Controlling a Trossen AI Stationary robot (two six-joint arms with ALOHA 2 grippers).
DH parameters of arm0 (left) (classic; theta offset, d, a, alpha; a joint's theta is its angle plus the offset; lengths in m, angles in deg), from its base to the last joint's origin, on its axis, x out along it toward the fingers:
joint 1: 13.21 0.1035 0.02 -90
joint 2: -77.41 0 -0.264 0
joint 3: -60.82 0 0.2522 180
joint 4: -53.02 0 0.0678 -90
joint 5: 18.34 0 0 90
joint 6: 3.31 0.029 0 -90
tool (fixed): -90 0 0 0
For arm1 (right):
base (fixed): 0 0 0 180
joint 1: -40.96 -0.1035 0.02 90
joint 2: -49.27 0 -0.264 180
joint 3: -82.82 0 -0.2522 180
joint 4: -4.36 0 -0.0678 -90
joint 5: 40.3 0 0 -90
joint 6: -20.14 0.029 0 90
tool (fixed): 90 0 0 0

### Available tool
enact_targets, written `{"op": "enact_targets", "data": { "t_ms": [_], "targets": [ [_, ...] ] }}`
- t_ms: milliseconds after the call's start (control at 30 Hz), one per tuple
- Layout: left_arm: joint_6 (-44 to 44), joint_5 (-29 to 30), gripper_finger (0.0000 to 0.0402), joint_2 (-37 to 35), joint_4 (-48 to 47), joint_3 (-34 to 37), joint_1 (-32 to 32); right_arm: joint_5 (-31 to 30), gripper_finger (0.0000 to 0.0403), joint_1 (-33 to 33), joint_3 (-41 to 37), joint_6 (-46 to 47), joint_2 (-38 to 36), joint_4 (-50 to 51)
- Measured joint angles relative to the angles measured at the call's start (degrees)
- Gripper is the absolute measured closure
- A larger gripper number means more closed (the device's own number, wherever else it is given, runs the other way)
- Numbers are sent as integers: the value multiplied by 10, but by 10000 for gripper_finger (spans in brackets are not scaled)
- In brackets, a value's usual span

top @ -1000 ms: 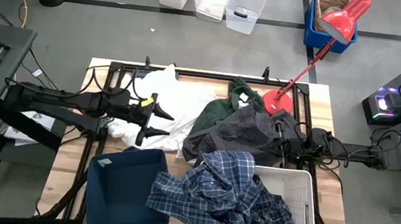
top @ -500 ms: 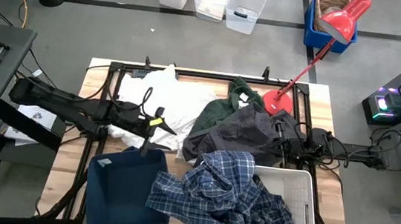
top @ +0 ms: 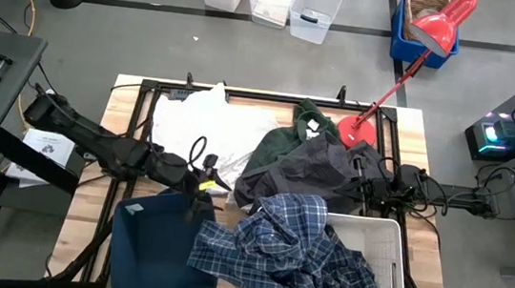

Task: Sort clothes
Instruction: Put the blue checkered long-sleeve shirt into the white laundry bin

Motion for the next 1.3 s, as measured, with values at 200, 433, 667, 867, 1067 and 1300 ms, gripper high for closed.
{"op": "enact_targets", "data": {
  "t_ms": [200,433,667,867,1067,1300],
  "targets": [
    [-50,62,156,22,-48,-39,-32,0,402,0,0,0,0,0],
    [-97,109,156,22,-71,-40,-51,0,402,0,0,0,0,0],
    [-108,109,156,21,-83,-40,-44,0,402,0,0,0,0,0],
    [-121,57,156,9,-85,-40,-9,0,402,0,0,0,0,0],
    [-102,-69,156,9,-87,-40,17,0,402,0,0,0,0,0],
    [24,-124,156,9,-128,-40,13,0,402,0,0,0,0,0]
  ]
}}
